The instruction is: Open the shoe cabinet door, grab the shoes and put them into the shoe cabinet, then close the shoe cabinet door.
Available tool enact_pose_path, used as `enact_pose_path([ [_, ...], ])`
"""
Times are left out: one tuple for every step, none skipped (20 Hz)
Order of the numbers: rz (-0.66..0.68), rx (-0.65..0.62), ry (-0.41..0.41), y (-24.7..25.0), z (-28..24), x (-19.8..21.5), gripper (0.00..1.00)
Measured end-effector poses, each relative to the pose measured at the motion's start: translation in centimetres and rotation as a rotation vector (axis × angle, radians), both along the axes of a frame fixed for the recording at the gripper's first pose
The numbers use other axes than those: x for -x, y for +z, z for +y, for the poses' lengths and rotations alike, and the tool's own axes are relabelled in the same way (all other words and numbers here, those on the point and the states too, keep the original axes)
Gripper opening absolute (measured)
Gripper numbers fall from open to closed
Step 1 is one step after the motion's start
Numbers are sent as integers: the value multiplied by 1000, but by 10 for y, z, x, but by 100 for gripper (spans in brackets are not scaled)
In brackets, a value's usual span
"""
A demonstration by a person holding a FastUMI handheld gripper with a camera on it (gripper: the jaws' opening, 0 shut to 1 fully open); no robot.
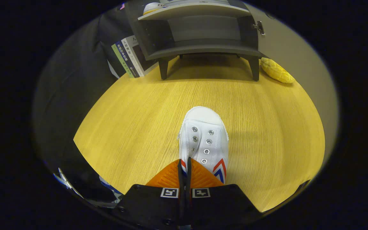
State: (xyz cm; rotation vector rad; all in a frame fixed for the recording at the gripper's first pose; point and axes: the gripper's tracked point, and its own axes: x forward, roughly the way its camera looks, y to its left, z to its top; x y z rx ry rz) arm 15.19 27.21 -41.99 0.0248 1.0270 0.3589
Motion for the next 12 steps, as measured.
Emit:
enact_pose_path([
  [-16,-14,2,6,0,-2,2],
  [-16,-23,14,10,4,-4,1],
  [-33,-37,21,16,6,-6,1],
  [-50,-45,23,22,8,-9,1],
  [-57,-55,27,28,12,-11,2],
  [-63,-76,18,34,16,-15,1],
  [-69,-98,7,42,19,-20,1],
  [-76,-116,-1,50,21,-25,1],
  [-83,-126,-4,58,22,-30,1],
  [-100,-137,-10,66,24,-36,2],
  [-117,-150,-15,77,25,-43,2],
  [-132,-162,-15,86,28,-48,1],
])
